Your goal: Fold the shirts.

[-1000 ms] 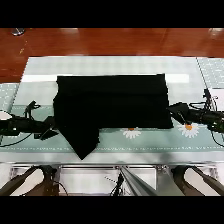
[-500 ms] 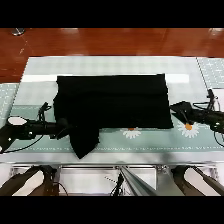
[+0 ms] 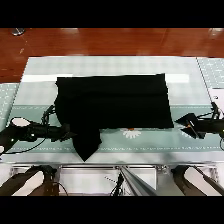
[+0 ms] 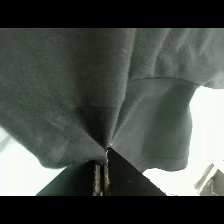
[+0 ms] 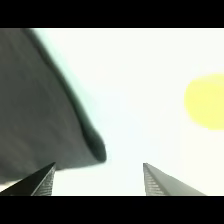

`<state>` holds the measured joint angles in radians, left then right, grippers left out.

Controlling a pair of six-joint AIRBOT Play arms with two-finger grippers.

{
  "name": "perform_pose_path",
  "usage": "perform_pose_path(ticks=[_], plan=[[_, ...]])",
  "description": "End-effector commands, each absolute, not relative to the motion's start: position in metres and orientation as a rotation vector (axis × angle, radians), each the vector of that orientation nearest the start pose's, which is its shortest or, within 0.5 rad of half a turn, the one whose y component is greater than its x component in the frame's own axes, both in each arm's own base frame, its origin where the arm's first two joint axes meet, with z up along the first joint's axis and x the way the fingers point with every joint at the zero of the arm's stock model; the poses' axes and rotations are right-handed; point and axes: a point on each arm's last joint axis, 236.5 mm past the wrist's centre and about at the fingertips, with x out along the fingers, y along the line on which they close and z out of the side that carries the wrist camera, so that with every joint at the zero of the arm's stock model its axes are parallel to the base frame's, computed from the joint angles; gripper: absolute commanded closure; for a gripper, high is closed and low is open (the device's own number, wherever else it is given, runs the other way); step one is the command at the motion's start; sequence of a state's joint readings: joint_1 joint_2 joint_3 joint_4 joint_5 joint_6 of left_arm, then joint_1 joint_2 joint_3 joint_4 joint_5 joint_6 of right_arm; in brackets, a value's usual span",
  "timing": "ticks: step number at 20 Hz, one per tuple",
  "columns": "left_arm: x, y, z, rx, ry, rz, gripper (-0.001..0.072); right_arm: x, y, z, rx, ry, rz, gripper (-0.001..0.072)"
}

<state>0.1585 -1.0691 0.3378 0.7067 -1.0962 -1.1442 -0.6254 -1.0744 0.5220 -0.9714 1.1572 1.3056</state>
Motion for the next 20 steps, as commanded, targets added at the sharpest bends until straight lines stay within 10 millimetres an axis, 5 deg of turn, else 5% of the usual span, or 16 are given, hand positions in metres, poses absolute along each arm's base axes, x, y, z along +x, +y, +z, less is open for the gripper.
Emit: perform_pose_path(ticks=[1, 11, 12, 13, 14, 17, 20], plan=[[0.197, -0.132, -0.098, -0.771, 1.506, -0.411, 0.0685, 0.229, -0.004, -0.093, 0.828, 1.445, -0.034, 0.0090], [0.205, -0.133, -0.096, -0.800, 1.477, -0.400, 0.0685, 0.288, 0.035, -0.097, 0.810, 1.475, 0.127, 0.0115], [0.204, -0.134, -0.096, -0.800, 1.478, -0.402, 0.0685, 0.289, 0.042, -0.098, 0.784, 1.487, 0.157, 0.0243], [0.205, -0.133, -0.095, -0.799, 1.477, -0.403, 0.0685, 0.292, 0.047, -0.096, 0.744, 1.487, 0.198, 0.0547], [0.209, -0.131, -0.093, -0.794, 1.466, -0.403, 0.0685, 0.297, 0.050, -0.091, 0.712, 1.475, 0.228, 0.0688], [0.249, -0.107, -0.061, -0.821, 1.360, -0.396, 0.0685, 0.321, 0.032, -0.065, 0.613, 1.429, 0.244, 0.0688], [0.303, -0.074, -0.023, -0.813, 1.218, -0.348, 0.0685, 0.371, 0.015, -0.027, 0.569, 1.294, 0.222, 0.0688]])
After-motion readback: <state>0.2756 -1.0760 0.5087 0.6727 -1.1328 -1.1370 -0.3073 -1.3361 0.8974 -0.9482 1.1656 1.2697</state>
